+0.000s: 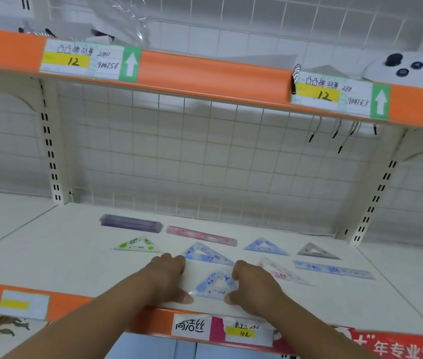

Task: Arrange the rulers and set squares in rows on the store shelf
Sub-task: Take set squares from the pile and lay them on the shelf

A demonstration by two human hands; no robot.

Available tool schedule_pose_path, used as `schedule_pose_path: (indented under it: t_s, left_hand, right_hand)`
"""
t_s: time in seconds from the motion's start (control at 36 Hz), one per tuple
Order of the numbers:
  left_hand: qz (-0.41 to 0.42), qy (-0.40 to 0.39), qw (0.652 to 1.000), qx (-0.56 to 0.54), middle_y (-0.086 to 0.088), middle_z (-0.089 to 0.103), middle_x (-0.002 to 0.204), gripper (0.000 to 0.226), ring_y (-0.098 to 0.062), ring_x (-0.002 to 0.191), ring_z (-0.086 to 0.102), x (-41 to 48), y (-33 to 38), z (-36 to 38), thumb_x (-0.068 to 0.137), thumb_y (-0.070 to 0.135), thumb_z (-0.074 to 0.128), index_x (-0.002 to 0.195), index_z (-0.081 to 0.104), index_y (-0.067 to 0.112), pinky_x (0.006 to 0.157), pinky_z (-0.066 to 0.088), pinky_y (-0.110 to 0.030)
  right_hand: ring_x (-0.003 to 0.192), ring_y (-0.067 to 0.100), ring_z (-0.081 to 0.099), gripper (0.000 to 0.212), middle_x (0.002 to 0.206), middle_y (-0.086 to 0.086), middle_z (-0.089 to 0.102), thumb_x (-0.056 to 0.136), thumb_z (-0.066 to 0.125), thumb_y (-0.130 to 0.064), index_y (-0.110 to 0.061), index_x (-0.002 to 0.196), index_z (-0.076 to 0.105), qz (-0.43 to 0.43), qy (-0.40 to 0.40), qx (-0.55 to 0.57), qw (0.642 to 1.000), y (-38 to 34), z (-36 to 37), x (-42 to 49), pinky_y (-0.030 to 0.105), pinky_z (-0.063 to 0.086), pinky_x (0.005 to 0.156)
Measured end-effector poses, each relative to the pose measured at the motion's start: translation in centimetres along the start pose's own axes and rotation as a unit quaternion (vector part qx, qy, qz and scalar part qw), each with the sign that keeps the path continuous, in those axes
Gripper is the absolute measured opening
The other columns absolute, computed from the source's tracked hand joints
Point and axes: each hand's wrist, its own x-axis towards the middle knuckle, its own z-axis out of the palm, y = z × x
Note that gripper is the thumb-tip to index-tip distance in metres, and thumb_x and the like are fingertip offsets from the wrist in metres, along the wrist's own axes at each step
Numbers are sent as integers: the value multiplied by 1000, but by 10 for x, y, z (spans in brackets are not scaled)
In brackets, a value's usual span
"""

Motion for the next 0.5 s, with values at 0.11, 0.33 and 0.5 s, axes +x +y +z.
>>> schedule_pose_path:
  t_s: [0.11,0.33,0.5]
  left_hand:
    - [0,3,1000,4,-4,46,126,63,-19,115,46,0,1,0,78,51,71,126,43,22,96,41,-30]
    - [2,4,1000,7,-5,46,126,63,-21,116,45,0,1,0,78,52,70,126,43,21,98,40,-32]
    - [2,7,1000,7,-5,45,126,64,-21,116,45,-1,1,0,78,52,70,127,42,22,98,40,-31]
  right_hand:
    - [105,22,56,36,119,5,59,91,60,-29,-17,123,51,-24,9,-44,999,1,1,-2,30,41,77]
    - [88,20,48,7,102,4,55,94,51,-19,-18,100,54,-84,-21,-58,995,6,-3,0,29,36,66]
    - [79,14,45,36,80,-7,44,93,47,-9,-32,69,37,-59,-23,87,994,12,2,12,14,28,55]
